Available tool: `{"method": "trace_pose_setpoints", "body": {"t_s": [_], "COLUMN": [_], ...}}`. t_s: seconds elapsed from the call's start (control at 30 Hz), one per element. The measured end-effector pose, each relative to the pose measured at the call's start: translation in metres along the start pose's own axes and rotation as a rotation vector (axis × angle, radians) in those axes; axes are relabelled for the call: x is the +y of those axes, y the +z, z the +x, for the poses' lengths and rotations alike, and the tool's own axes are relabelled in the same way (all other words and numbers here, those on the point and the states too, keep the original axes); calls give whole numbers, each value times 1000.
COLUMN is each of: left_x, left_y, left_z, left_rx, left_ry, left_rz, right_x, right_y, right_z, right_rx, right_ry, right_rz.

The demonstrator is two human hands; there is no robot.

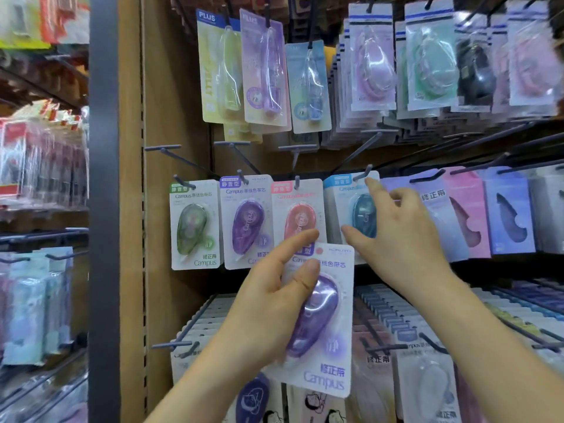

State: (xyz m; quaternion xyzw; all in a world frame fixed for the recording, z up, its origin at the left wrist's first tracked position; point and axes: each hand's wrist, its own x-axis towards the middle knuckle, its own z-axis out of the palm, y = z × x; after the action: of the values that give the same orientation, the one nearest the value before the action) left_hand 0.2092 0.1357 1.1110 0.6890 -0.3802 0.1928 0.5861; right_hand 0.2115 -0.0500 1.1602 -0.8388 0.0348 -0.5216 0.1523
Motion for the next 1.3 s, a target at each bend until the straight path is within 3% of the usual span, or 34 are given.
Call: {"method": "trace_pose_setpoints", "body": {"t_s": [0.1,0.17,0.27,0.37,0.5,0.6,0.73,1.17,1.3], "left_x": [-2,0,1,1,3,-2,-4,11,24], "left_y": [-1,-1,2,5,5,0,-1,-24,-44], "left_z": [-4,-5,-3,-3,-7,-17,-28,-20,6], "left_rx": [35,62,100,106,176,355,316,444,536], "left_ry": [-2,15,39,89,158,290,449,310,278], "left_rz": [-35,-59,-109,-163,-104,332,766,889,898], "right_x": [0,-7,-18,-21,-22,-24,-32,-54,-46], "right_y": [-13,-29,-40,-32,-23,-21,-17,3,8], "right_z": [-25,-45,-67,-76,-78,-78,-80,-77,-72], "right_rx": [161,-27,-495,-519,-351,-242,-204,-239,-54], "right_ry": [-48,24,86,72,94,89,49,-24,-132], "right_rz": [287,646,1025,1129,1162,1162,1157,1266,935]}}
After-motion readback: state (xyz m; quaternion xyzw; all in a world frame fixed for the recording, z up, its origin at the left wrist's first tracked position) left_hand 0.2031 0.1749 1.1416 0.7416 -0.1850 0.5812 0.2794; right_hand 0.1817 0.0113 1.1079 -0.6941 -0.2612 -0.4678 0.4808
